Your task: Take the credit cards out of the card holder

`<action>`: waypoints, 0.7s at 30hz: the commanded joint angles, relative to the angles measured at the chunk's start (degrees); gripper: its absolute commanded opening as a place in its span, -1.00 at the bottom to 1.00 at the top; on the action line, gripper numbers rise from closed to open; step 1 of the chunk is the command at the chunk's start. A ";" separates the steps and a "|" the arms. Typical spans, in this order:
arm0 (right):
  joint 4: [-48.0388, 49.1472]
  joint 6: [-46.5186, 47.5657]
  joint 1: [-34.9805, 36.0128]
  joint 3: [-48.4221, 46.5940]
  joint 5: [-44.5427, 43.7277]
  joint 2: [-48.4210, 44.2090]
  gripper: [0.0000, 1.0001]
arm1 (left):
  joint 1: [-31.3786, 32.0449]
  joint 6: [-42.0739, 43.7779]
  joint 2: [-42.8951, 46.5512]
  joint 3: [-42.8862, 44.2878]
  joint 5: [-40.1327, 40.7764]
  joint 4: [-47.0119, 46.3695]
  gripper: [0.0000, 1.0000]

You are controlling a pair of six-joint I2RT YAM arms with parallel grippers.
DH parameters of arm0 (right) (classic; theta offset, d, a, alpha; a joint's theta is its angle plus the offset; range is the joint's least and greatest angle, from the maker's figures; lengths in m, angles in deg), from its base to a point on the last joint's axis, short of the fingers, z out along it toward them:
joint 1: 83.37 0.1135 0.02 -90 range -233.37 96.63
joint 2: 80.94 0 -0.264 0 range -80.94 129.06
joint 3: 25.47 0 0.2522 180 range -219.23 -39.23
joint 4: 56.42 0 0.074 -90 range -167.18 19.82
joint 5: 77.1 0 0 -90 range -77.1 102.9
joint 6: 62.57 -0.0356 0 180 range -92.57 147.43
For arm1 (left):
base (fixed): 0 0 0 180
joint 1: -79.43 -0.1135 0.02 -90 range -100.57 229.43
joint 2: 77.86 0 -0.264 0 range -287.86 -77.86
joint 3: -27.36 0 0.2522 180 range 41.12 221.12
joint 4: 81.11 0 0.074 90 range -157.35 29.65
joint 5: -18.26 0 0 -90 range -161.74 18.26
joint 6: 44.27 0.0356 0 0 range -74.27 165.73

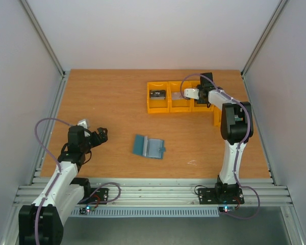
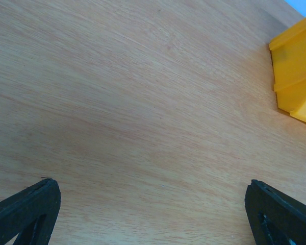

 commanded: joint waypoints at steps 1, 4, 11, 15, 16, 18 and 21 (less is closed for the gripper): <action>0.08 0.00 0.12 0.77 0.63 0.96 -0.98 | -0.31 -0.79 -0.56 0.20 0.96 -2.96 0.99; -0.27 0.73 0.15 1.16 -0.03 0.73 -0.96 | -0.31 -0.85 -0.67 0.19 1.01 -2.96 0.99; -1.04 1.45 0.11 1.53 -0.40 -0.38 -0.38 | -0.31 -0.90 -0.54 0.06 1.10 -2.98 0.99; 0.31 2.17 0.06 1.32 -1.14 -1.44 -0.10 | -0.31 -0.78 -0.26 0.11 0.92 -2.99 0.99; 0.20 2.24 0.06 1.15 -1.09 -1.80 -0.03 | -0.31 -0.76 -0.19 0.06 0.83 -3.10 0.99; 0.06 2.13 0.06 0.87 -1.07 -2.42 0.06 | -0.31 -0.62 -0.07 -0.02 0.62 -3.17 0.99; 0.45 2.24 0.13 0.76 -1.82 -3.29 0.16 | -0.31 -0.48 0.29 -0.07 0.26 -3.39 0.99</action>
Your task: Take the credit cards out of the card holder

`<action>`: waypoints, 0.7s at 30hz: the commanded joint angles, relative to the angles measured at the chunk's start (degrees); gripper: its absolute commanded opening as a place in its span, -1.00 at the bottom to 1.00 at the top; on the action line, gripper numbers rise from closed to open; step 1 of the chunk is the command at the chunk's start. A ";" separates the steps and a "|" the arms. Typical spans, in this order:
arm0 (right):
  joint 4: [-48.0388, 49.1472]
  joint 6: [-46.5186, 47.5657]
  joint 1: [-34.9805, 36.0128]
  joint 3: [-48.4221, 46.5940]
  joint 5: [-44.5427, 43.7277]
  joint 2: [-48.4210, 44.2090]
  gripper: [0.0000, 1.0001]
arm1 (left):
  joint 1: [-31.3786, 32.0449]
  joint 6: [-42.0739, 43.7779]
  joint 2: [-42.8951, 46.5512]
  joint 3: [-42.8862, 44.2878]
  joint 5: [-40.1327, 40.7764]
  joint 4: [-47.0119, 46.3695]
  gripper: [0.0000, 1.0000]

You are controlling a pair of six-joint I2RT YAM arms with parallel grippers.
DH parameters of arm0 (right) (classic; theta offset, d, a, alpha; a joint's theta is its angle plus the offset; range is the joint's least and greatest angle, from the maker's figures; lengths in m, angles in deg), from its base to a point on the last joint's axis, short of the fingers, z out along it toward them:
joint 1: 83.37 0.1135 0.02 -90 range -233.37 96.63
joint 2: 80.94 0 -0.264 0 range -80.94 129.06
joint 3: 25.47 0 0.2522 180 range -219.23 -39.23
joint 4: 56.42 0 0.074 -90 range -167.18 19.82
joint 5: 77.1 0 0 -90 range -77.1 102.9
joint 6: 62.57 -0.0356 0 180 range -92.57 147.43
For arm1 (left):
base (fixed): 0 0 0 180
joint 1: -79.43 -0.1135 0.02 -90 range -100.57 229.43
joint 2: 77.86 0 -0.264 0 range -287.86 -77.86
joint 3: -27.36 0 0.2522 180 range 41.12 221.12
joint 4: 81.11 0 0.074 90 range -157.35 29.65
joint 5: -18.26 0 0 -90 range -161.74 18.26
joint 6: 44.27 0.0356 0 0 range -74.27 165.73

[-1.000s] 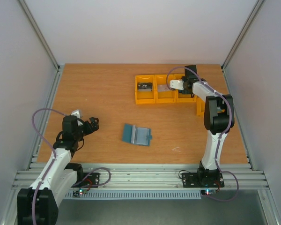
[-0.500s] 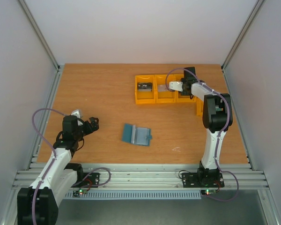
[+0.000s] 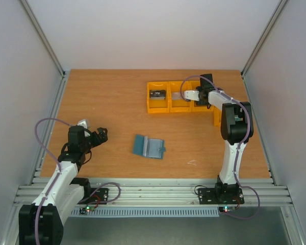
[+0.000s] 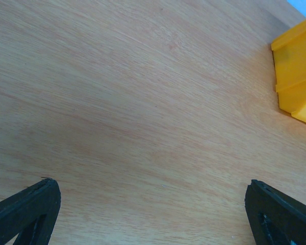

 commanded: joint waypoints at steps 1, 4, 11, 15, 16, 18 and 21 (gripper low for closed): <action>1.14 0.70 0.14 -0.28 -1.38 -3.75 0.18 | -0.27 0.19 0.78 -0.07 -0.49 -3.48 0.99; 4.27 -0.49 0.15 0.05 -2.61 -6.11 0.27 | -0.27 1.69 1.29 0.15 -3.91 -4.71 0.99; 13.79 -8.18 0.21 0.28 -8.27 -12.96 0.35 | -0.27 7.15 1.76 1.50 -14.96 -7.73 0.97; 18.52 -18.93 2.35 -0.09 -15.43 -18.32 0.43 | 2.51 10.85 1.41 2.66 -20.50 -7.76 0.93; 18.01 -22.52 3.48 -0.13 -16.96 -19.98 0.43 | 4.00 12.22 1.19 2.84 -21.36 -7.70 0.93; 14.56 -30.61 6.48 0.10 -18.78 -24.19 0.43 | 7.47 14.55 0.24 3.47 -22.05 -7.99 0.93; 6.52 -44.55 13.10 1.73 -17.75 -30.86 0.44 | 13.11 17.56 -2.67 4.73 -22.69 -8.34 0.93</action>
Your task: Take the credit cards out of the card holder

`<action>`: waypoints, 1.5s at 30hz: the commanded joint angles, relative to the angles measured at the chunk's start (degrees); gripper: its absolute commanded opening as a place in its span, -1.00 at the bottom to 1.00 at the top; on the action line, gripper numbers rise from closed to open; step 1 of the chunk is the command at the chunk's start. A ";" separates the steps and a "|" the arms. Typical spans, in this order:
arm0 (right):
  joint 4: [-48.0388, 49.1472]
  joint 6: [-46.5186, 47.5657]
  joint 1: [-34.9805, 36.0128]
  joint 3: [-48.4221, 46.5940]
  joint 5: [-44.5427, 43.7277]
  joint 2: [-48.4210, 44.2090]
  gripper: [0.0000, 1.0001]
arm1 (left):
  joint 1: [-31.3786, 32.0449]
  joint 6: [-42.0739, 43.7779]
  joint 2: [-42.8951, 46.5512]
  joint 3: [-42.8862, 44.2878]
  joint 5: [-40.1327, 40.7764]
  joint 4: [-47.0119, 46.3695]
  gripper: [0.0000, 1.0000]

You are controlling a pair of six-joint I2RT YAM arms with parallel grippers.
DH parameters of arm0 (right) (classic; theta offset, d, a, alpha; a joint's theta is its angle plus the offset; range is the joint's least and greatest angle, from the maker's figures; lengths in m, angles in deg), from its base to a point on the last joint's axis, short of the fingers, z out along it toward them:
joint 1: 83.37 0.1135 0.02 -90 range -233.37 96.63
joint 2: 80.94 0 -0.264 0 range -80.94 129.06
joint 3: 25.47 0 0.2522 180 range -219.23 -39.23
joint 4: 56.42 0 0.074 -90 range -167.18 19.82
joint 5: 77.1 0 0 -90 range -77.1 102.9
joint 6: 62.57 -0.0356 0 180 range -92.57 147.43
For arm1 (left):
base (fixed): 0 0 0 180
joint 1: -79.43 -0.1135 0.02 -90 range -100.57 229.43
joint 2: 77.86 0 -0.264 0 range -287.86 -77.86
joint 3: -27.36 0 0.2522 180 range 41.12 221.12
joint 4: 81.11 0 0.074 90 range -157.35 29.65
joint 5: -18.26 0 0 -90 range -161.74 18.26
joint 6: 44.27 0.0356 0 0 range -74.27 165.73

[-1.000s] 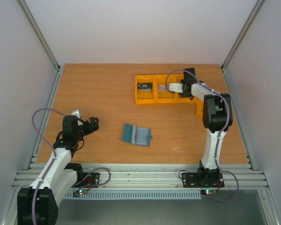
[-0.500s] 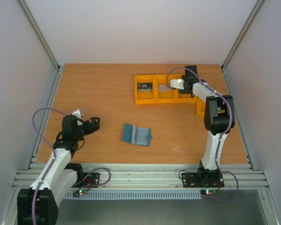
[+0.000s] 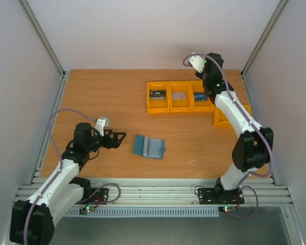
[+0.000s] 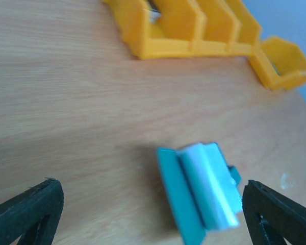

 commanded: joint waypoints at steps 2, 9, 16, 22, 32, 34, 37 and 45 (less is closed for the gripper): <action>-11.24 -31.97 12.20 3.14 1.16 -13.56 0.44 | 8.55 6.44 -5.63 3.46 -2.59 -4.02 0.94; -20.04 -80.71 16.91 12.20 24.69 -22.67 0.42 | 14.65 1.08 -18.24 6.38 0.12 -10.02 0.99; -25.57 -92.79 21.52 22.91 31.61 -18.74 0.35 | 19.52 -0.50 -28.23 9.05 -3.71 -15.24 0.99; -25.09 -97.45 22.88 27.20 40.47 -9.90 0.31 | 20.73 -3.04 -33.73 9.72 3.27 -14.66 0.99; -17.68 -105.09 25.78 31.97 48.61 0.92 -0.32 | 23.83 0.14 -40.60 13.19 -1.31 -14.81 0.99; -16.99 -105.07 26.31 31.33 50.59 2.36 -0.37 | 23.98 0.71 -41.62 13.62 -1.77 -15.32 0.93; -15.65 -104.96 26.48 30.65 53.42 3.52 -0.45 | 23.94 0.08 -43.35 13.11 -1.22 -18.22 0.44; -22.45 -96.62 24.97 26.69 50.96 -3.57 -0.31 | 23.95 -0.24 -36.89 11.31 0.39 -20.63 -1.00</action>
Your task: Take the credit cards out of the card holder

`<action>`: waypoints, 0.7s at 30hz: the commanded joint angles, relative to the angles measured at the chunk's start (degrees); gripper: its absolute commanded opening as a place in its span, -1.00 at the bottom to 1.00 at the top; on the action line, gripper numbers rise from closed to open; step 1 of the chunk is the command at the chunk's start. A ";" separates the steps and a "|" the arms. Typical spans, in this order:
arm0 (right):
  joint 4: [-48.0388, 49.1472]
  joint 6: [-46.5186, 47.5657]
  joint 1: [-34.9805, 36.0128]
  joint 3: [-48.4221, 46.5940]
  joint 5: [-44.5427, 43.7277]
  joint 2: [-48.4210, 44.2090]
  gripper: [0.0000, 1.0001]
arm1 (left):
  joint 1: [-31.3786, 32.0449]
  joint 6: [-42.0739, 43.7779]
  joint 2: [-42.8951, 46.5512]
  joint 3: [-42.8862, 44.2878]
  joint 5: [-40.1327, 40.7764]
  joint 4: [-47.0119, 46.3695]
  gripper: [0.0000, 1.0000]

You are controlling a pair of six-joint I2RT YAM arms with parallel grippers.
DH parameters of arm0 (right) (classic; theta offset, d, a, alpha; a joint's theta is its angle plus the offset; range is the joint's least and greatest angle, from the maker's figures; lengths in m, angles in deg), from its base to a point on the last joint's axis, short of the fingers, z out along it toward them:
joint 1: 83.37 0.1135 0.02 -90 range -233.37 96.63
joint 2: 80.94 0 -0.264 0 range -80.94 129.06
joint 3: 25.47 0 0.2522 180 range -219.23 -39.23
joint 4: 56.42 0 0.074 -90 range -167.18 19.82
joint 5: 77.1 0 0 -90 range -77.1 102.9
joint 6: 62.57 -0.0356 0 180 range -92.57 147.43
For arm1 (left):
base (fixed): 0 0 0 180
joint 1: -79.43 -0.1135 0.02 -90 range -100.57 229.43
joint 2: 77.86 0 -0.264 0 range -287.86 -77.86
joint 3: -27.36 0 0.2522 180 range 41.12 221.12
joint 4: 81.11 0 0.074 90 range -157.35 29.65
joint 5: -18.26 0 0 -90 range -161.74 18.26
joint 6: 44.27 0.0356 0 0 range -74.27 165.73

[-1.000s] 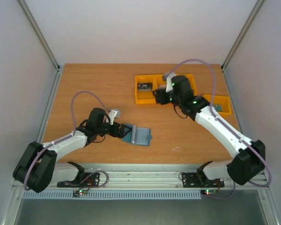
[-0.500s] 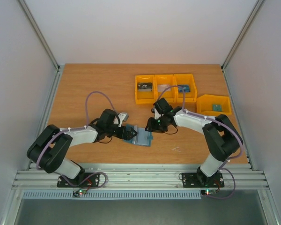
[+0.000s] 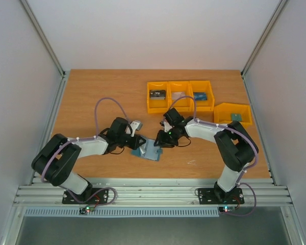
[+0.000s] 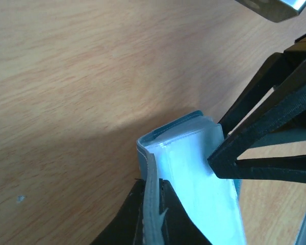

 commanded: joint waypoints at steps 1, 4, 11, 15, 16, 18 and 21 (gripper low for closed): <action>-4.73 7.76 -1.82 -4.56 0.07 -7.72 -0.27 | 0.24 2.19 7.28 -0.83 -0.25 -5.10 -0.99; -7.95 15.63 -5.32 -7.20 2.36 -15.69 -0.09 | -1.07 3.18 15.71 -0.16 3.20 -5.19 -0.99; -15.69 33.62 -9.39 -25.03 13.63 -24.94 0.20 | -3.78 7.05 32.19 7.10 4.56 -5.73 -0.99; -21.80 37.80 -9.38 -38.90 18.63 -22.40 0.23 | -4.87 2.21 36.87 9.78 3.71 -9.40 -0.99; -23.38 38.70 -9.38 -41.84 20.58 -21.60 0.23 | -4.91 1.94 38.20 9.75 2.60 -11.25 -0.99; -24.49 39.46 -9.37 -45.45 23.94 -21.05 0.22 | -4.96 2.17 40.61 10.33 0.84 -12.66 -1.00; -23.72 39.19 -9.33 -47.97 26.69 -21.56 0.23 | -5.09 0.36 43.09 12.81 -1.37 -10.83 -1.00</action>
